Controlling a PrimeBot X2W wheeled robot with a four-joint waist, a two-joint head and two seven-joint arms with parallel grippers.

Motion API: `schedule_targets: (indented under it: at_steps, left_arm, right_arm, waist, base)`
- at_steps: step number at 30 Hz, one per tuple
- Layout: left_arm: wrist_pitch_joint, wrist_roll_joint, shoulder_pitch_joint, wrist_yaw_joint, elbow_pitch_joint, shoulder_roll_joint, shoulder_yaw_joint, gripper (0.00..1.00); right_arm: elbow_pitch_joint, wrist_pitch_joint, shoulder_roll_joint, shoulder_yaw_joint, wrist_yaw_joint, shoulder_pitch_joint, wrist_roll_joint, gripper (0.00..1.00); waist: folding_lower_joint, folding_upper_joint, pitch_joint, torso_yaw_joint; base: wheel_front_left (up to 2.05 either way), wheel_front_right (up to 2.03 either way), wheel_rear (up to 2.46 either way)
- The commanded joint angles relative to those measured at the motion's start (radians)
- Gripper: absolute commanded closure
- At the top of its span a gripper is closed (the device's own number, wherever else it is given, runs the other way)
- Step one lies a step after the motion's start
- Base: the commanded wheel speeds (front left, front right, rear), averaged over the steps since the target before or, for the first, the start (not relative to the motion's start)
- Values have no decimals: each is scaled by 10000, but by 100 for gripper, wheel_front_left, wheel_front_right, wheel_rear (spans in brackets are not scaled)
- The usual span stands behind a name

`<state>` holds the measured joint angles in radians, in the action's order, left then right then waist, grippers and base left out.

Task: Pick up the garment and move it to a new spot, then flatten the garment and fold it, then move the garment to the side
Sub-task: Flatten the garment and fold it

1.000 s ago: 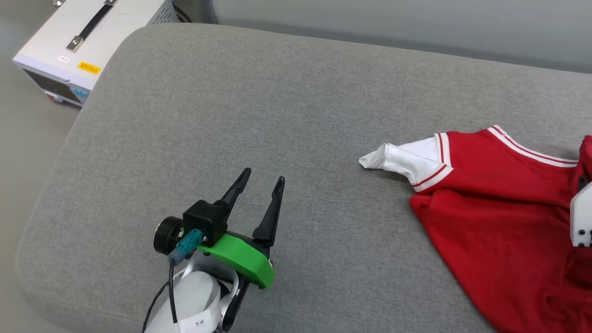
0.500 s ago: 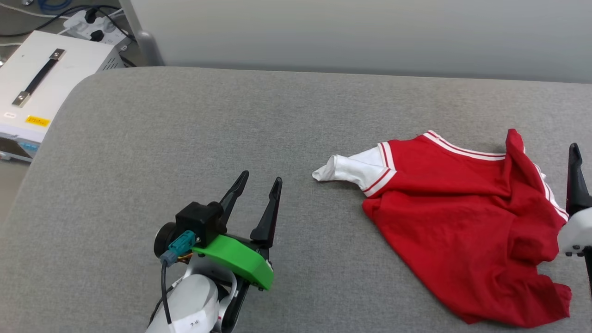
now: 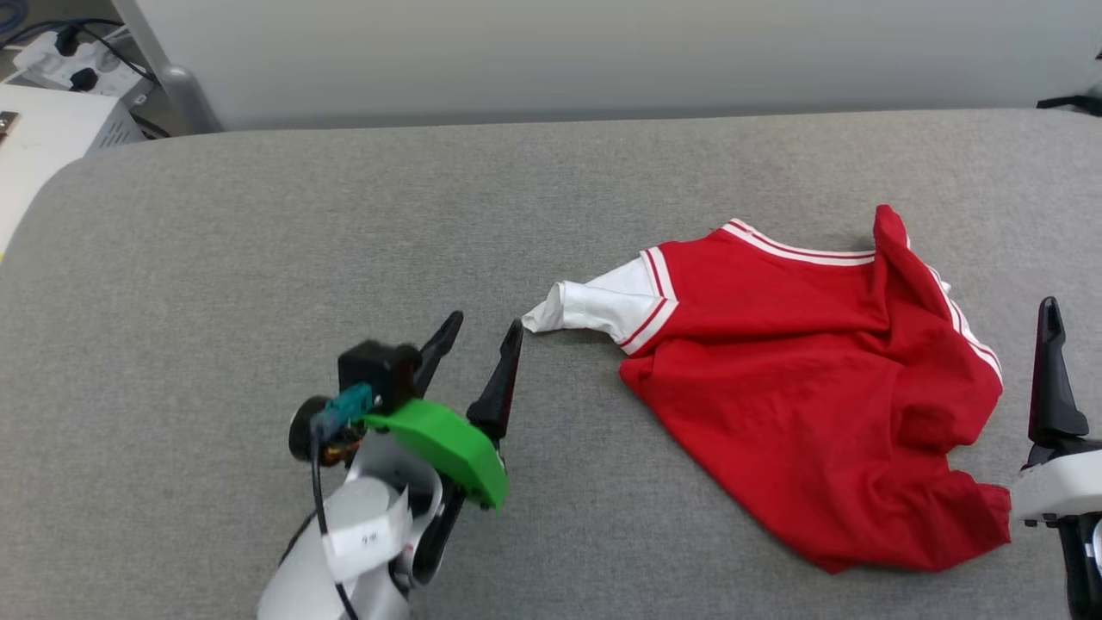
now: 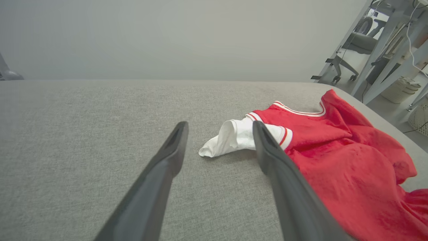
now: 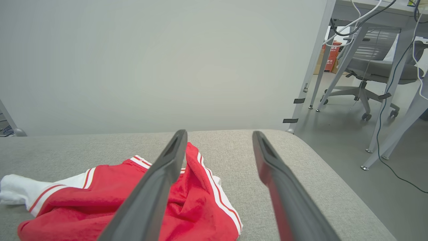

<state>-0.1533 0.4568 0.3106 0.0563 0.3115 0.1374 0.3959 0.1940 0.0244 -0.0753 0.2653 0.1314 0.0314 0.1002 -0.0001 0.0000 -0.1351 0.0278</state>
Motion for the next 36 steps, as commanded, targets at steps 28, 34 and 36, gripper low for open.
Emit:
schedule_targets:
  at_steps: [28,34,36]
  left_arm:
    - [5527,-674,4384,-313,5215,-503,1878,100]
    - [4565,-569,4153,-312,5444,-384,1763,100]
    - [4082,-504,4072,-432,5401,-269,1602,100]
  right_arm:
    - [-595,389,-105,-411,-7,353,80,0]
    - [-703,314,-130,-384,-7,325,22,0]
    - [-771,272,-177,-327,-7,301,20,0]
  waist:
    - [1,0,-1470,1273]
    - [1,0,-1242,1047]
    - [1,0,-1116,933]
  base:
    - [0,0,0]
    - [0,0,0]
    - [0,0,0]
